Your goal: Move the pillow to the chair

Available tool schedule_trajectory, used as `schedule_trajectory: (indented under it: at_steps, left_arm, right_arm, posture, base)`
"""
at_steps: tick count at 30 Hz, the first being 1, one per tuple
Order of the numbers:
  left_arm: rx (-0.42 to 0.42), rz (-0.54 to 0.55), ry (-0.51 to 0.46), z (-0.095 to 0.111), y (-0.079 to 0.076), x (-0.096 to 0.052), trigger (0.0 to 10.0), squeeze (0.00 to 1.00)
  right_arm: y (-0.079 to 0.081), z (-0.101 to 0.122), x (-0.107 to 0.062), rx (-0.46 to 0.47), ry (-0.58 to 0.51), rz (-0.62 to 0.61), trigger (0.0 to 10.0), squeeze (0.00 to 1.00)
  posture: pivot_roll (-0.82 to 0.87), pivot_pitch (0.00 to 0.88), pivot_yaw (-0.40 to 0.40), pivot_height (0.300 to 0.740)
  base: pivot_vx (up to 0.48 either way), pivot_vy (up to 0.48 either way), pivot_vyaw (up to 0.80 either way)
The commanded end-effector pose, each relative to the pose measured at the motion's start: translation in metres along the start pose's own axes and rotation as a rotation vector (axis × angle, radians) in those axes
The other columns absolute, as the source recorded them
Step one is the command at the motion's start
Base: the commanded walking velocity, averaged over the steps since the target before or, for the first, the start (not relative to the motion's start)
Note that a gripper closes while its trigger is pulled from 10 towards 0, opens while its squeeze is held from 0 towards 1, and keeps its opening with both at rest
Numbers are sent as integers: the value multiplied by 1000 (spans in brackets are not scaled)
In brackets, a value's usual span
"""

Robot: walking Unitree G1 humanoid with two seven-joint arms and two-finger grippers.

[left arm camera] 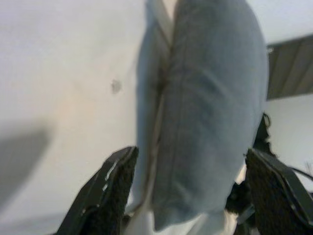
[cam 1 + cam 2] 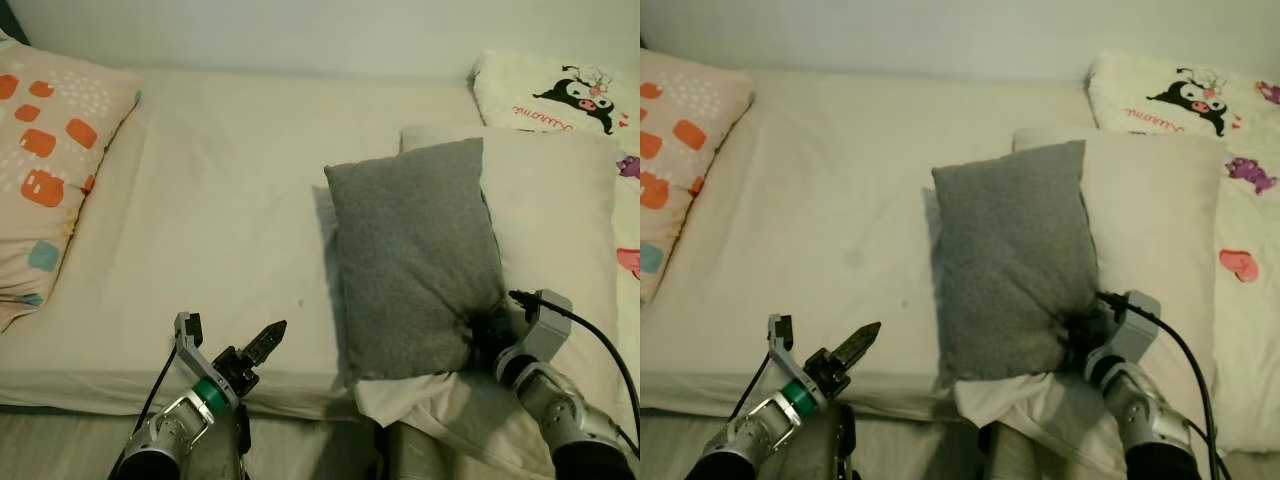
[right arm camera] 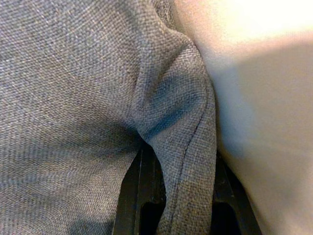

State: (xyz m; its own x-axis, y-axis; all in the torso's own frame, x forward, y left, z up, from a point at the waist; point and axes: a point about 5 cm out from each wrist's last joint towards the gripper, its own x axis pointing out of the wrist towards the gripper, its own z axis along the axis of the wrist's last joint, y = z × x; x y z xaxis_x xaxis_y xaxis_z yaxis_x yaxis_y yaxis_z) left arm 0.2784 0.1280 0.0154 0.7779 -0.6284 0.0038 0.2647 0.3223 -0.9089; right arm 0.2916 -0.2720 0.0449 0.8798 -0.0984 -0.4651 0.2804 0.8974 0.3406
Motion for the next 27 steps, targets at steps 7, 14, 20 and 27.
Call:
schedule_trajectory:
  at_steps: [7,14,20,27]
  left_arm:
    - [-17,-54,153,-34,-18,35,10000,1000]
    - [34,1,207,-42,-18,41,10000,1000]
    - [106,17,192,-38,-20,47,10000,1000]
    - [282,150,126,-19,-18,54,10000,0]
  right_arm:
    - [-20,-13,-7,10,43,-127,0,0]
    - [-9,-9,-12,-1,36,-52,0,0]
    - [8,0,-17,7,13,39,0,0]
    - [36,9,-25,13,-11,167,0,0]
  posture:
    - [-144,125,28,597]
    - [-177,144,42,597]
    - [-212,170,54,597]
    - [-242,212,54,597]
  base:
    - [0,0,0]
    - [0,0,0]
    - [0,0,0]
    - [0,0,0]
